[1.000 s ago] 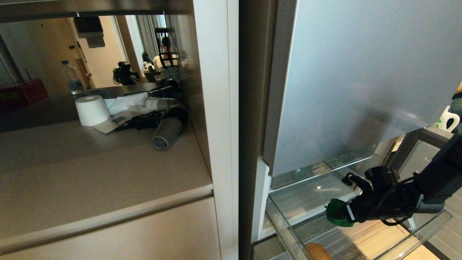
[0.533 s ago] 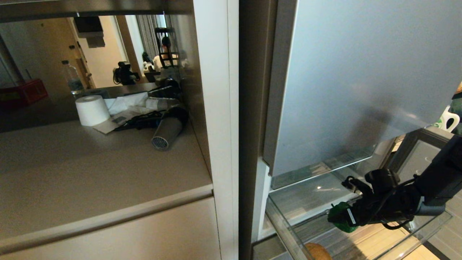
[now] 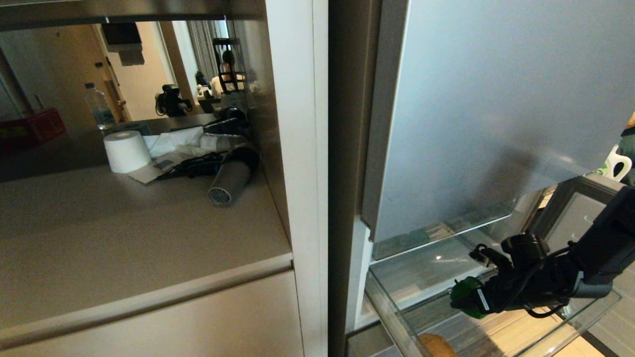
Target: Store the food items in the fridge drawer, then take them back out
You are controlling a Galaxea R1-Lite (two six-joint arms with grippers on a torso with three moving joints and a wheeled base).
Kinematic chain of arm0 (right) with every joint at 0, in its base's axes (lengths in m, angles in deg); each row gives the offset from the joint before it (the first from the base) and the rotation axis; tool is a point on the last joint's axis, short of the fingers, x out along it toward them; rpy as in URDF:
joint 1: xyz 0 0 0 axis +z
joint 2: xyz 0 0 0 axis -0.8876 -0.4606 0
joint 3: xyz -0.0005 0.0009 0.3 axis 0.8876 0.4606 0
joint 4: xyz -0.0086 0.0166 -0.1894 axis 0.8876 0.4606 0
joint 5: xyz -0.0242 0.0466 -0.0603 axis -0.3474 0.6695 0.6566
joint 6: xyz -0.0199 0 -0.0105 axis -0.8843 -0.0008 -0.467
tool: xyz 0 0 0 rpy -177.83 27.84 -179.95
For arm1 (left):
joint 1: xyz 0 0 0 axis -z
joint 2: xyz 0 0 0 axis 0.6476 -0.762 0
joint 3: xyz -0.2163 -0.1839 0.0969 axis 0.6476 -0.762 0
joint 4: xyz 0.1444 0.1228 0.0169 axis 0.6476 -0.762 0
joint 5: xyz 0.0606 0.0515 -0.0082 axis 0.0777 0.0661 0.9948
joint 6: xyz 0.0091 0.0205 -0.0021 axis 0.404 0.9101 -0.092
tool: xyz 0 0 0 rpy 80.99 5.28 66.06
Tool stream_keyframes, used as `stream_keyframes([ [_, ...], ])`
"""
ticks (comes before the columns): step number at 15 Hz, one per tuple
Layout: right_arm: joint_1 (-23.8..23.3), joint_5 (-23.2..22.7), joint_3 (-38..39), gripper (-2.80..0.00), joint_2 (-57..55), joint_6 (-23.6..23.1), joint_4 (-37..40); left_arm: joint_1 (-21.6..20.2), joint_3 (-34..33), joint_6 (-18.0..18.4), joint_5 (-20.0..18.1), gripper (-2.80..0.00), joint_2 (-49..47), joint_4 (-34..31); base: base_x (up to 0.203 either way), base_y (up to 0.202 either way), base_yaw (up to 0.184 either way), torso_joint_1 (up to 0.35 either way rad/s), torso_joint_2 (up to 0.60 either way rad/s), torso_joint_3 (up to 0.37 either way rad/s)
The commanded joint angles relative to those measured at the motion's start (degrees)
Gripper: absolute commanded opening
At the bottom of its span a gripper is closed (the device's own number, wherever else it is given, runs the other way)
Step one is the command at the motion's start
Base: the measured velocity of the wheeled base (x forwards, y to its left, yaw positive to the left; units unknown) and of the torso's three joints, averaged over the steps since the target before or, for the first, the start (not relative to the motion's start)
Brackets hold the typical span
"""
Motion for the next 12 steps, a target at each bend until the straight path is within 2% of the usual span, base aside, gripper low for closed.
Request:
stream_keyframes([
  [1, 0.00, -0.10, -0.56, 0.00, -0.61, -0.04, -0.15, 0.00, 0.00, -0.02, 0.00, -2.80, 0.00, 0.01, 0.000, 0.000, 0.000, 0.000, 0.00, 0.000],
  [6, -0.04, 1.04, -1.54, 0.00, -1.17, -0.26, -0.15, 0.00, 0.00, -0.02, 0.00, -2.80, 0.00, 0.01, 0.000, 0.000, 0.000, 0.000, 0.00, 0.000],
  [7, -0.04, 1.04, -1.91, -2.80, -1.62, -0.19, -0.15, 0.00, 0.00, -0.02, 0.00, -2.80, 0.00, 0.01, 0.000, 0.000, 0.000, 0.000, 0.00, 0.000],
  [12, 0.05, 1.04, -2.72, -2.80, -2.08, -0.09, -0.15, 0.00, 0.00, -0.02, 0.00, -2.80, 0.00, 0.01, 0.000, 0.000, 0.000, 0.000, 0.00, 0.000],
])
